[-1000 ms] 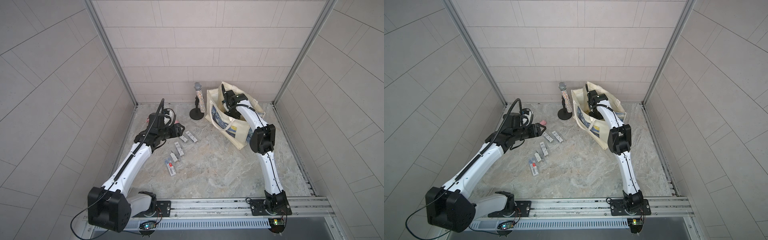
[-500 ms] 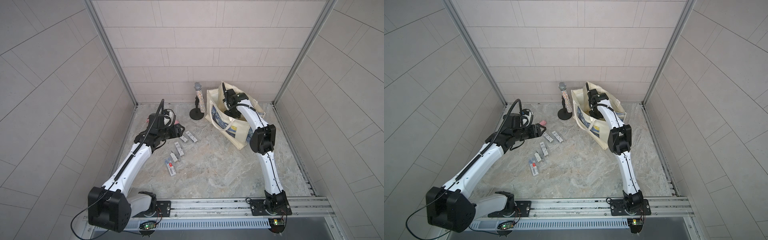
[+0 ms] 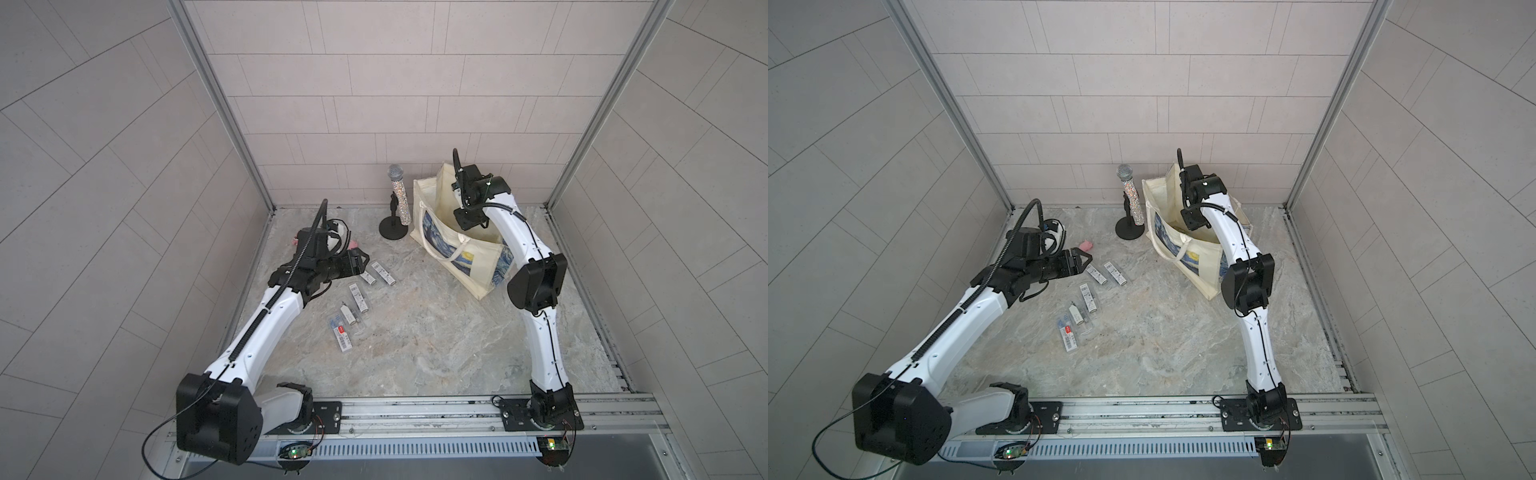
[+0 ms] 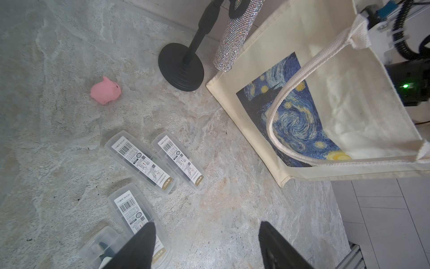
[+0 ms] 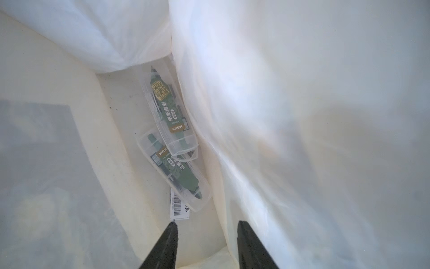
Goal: Put the compass set into the canvas bag
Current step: Place the compass set in the canvas bag, then pick up the compass set at the center of the board.
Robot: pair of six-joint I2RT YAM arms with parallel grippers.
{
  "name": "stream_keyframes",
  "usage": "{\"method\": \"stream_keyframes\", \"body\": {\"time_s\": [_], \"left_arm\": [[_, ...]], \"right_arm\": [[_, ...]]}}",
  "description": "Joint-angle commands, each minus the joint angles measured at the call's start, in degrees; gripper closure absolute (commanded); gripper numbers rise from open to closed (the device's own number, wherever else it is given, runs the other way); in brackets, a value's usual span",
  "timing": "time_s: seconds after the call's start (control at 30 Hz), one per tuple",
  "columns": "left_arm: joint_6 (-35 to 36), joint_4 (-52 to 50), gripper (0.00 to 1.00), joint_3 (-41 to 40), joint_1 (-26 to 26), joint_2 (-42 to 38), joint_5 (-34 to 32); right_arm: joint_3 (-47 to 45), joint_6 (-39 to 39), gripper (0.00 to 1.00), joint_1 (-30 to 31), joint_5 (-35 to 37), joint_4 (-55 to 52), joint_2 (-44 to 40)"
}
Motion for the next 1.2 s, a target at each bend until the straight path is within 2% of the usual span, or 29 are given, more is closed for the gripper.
{"method": "stream_keyframes", "body": {"time_s": [0.0, 0.27, 0.43, 0.63, 0.73, 0.87, 1.03, 1.17], "left_arm": [[-0.1, 1.17, 0.23, -0.88, 0.44, -1.2, 0.21], [-0.13, 1.26, 0.23, -1.03, 0.38, -1.37, 0.38], [-0.19, 1.44, 0.23, -1.13, 0.49, -1.38, 0.32], [-0.05, 0.18, 0.23, -1.04, 0.77, -1.33, -0.75], [-0.14, -0.79, 0.23, -1.69, 0.85, -1.97, -2.85], [0.47, -6.56, 0.23, -1.48, 1.22, -2.63, -8.46], [0.09, -13.55, 0.19, -1.55, 2.14, -2.34, -15.32], [-0.52, -18.14, 0.19, -2.38, 2.22, -2.14, -17.33]], "right_arm": [[0.76, 0.59, 0.55, -0.17, -0.01, 0.37, -5.5], [-3.57, 1.61, 0.55, 0.17, -2.54, 3.42, -16.52], [-16.27, 2.78, 0.55, 0.61, -4.84, 13.76, -29.77], [-31.26, 5.94, 0.51, 2.06, -12.28, 26.04, -45.42], [-39.32, 6.48, 0.5, 5.59, -15.89, 30.48, -51.46], [-48.67, 5.26, 0.49, 13.55, -15.23, 33.82, -56.52], [-55.8, 4.62, 0.49, 20.63, -14.09, 34.26, -56.32], [-61.65, 5.64, 0.5, 24.31, -15.49, 36.6, -55.36]]}}
